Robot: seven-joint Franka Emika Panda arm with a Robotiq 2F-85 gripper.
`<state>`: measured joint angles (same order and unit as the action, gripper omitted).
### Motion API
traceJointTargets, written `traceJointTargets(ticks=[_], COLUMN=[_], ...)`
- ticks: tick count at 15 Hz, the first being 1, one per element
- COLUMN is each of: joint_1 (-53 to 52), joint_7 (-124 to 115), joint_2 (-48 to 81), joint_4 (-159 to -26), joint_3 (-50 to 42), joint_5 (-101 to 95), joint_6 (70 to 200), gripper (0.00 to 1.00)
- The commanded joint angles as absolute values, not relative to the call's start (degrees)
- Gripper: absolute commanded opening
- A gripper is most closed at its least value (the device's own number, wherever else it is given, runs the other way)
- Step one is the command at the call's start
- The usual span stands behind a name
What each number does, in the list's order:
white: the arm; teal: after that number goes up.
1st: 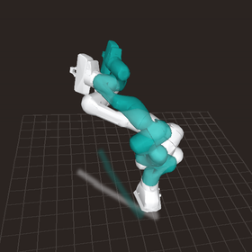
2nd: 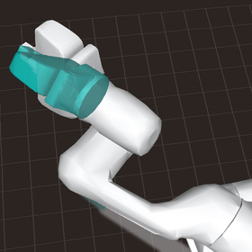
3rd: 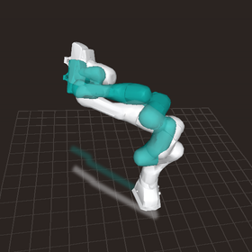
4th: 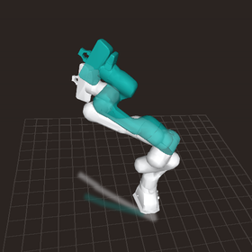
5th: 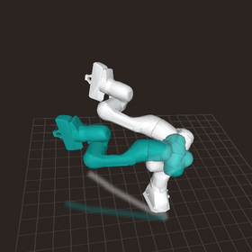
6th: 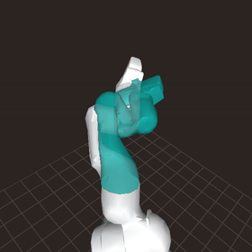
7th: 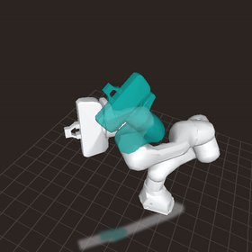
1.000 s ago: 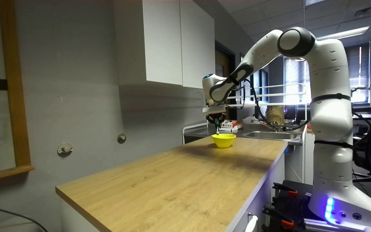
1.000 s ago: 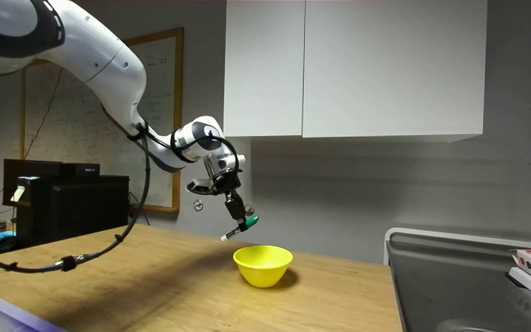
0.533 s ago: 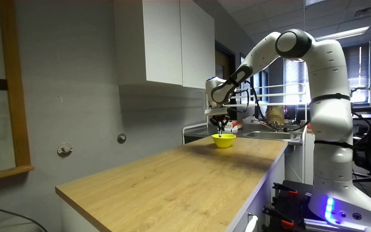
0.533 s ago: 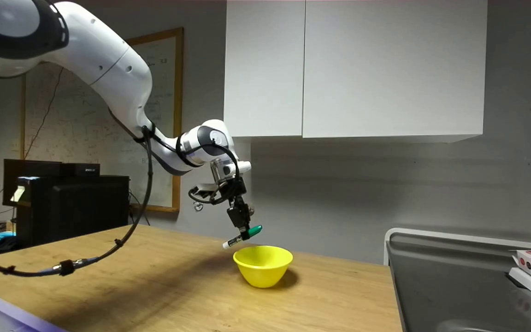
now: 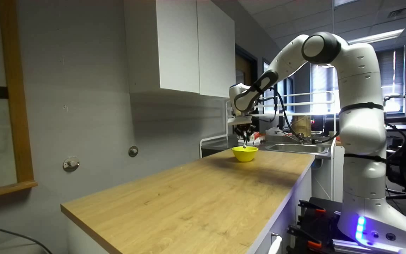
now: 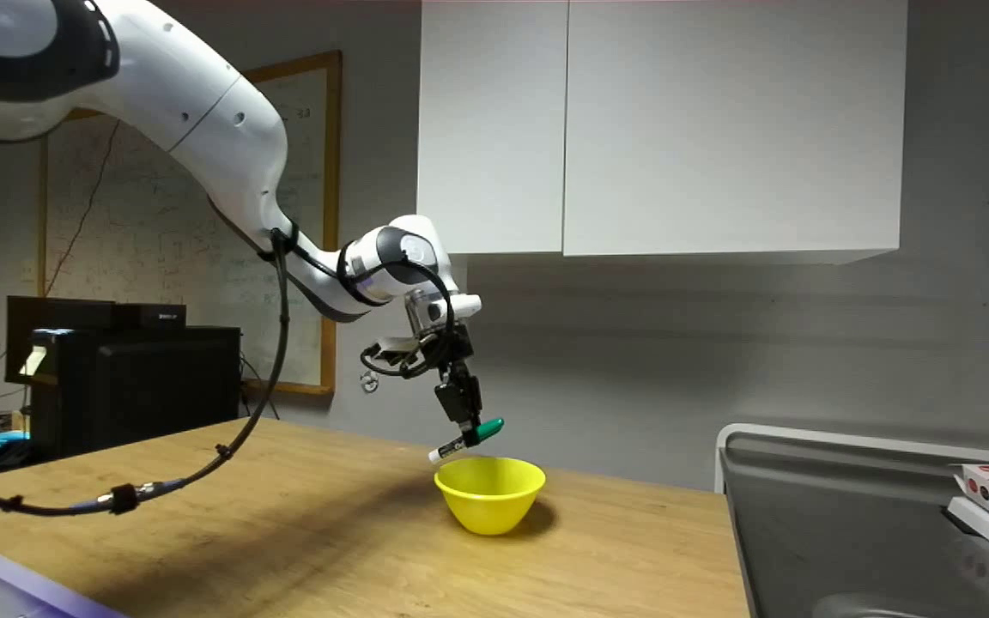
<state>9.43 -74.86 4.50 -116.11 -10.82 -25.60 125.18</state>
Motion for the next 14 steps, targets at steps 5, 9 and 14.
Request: traceJointTargets(ticks=[5, 9, 14], joint_1=[9.82, 9.29, 8.15], joint_7=[-77.42, -81.41, -85.39], joint_2=[5.55, 7.07, 9.89], joint_4=[-112.52, -110.8, -109.5], joint_3=[-12.58, -12.69, -12.22], joint_5=[-28.0, -33.81, -38.62], joint_6=[122.44, 120.31, 118.61], gripper=[0.07, 0.07, 0.07])
